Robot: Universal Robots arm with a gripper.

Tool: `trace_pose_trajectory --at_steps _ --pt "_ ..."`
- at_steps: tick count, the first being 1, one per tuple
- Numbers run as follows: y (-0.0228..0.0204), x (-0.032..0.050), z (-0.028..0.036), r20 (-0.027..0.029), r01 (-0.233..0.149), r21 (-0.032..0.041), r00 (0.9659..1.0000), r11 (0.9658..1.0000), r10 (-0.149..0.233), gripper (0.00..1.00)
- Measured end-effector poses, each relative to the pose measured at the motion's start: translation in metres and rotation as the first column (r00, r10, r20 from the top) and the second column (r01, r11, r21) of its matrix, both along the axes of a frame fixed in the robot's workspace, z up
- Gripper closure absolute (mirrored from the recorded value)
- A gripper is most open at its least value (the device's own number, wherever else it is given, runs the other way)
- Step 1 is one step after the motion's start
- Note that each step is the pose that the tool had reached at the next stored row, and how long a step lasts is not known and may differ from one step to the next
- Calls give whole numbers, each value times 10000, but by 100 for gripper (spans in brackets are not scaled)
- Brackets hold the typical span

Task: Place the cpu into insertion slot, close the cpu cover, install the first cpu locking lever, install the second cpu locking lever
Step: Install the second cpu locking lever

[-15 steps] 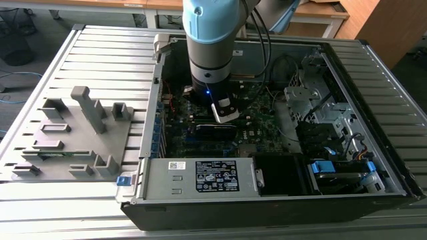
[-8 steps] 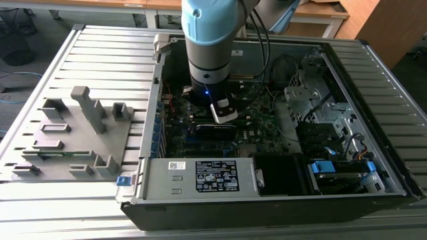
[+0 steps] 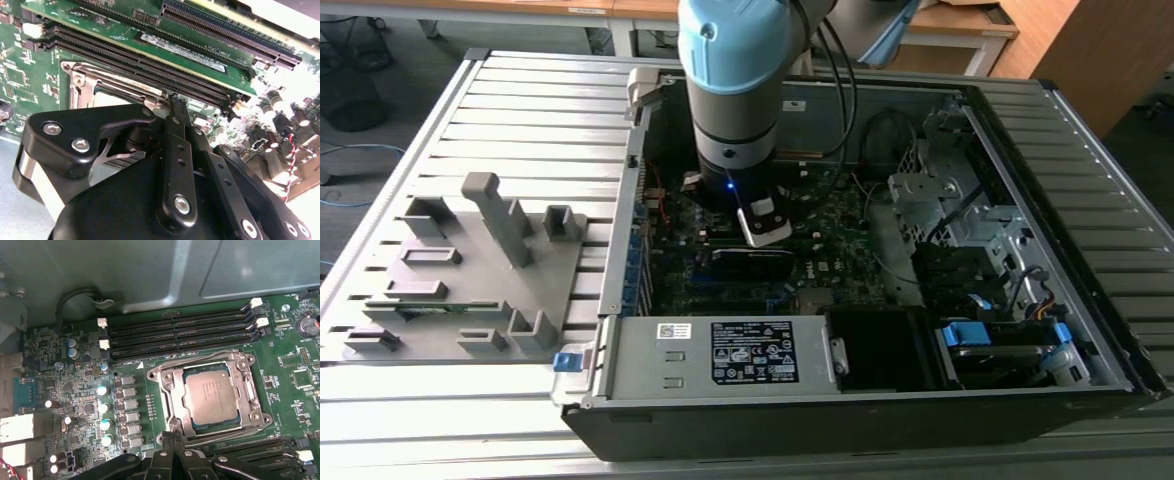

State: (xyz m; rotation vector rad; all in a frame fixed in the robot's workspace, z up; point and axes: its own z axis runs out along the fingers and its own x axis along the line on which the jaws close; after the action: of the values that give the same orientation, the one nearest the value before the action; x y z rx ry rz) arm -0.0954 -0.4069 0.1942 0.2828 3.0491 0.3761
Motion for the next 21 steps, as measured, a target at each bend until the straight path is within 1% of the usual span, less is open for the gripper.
trace_pose_trajectory --at_steps 2,7,11,14,19,21 --pt "0 -7 -9 1 0 9 10000 10000 0 90" --pt "-1 -44 -37 -1 0 6 10000 10000 0 90" --pt "0 -50 -37 0 -2 8 10000 10000 2 90" --pt "1 -50 0 3 0 14 10000 10000 0 90" --pt "0 -51 119 0 0 7 10000 10000 0 90" --pt "0 -50 146 0 -1 2 10000 10000 1 90"
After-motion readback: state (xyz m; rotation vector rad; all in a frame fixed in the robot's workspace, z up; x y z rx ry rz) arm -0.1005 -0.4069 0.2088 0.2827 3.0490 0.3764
